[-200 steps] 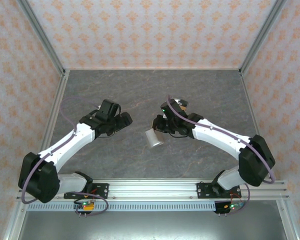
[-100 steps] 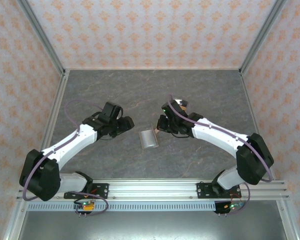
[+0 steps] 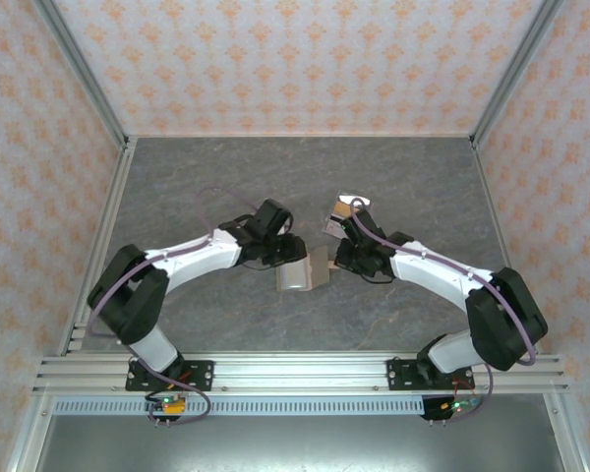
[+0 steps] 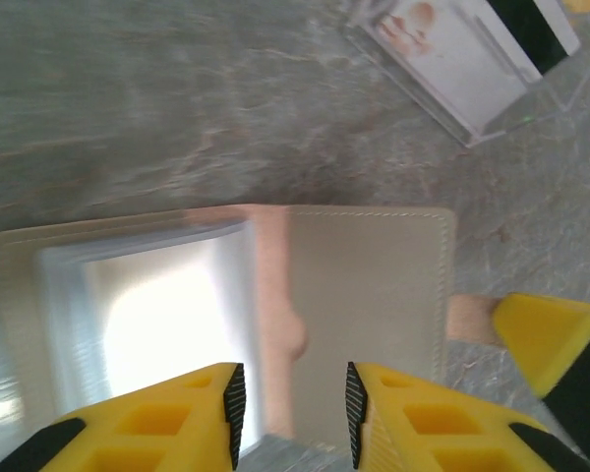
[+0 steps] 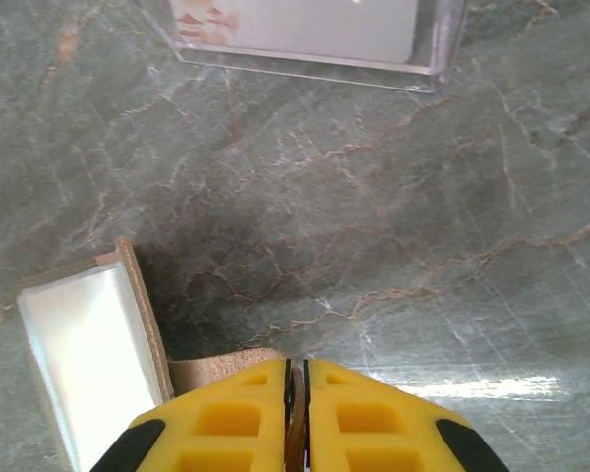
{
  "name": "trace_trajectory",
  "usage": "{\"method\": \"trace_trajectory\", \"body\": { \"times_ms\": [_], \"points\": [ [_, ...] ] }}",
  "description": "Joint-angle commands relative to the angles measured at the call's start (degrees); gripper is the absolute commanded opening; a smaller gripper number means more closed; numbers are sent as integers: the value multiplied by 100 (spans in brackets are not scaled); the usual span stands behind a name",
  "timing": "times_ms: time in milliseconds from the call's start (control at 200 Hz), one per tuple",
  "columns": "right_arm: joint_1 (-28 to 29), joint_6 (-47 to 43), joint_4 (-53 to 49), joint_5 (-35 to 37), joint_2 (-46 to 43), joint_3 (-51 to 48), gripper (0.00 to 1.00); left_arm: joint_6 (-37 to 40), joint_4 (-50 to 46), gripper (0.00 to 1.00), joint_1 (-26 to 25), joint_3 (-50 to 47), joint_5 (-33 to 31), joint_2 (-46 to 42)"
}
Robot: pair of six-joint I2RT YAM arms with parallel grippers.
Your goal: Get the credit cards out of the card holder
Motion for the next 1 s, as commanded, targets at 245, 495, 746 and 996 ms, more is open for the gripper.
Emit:
{"method": "trace_trajectory", "body": {
  "times_ms": [245,495,746,996],
  "points": [
    [-83,109,135,325,-274,-181,30,148,-229,20,-419,1015,6,1272],
    [-89,498,1222,-775,-801,-650,39,45,-75,5,-454,856,-393,1331],
    [-62,775,1657,-1220,-162,-763,8,13,-122,0,-454,824,-318,1570],
    [-62,896,1641,-1051,407,-828,2,-20,-214,0,-443,829,-429,1236]
  ]
}}
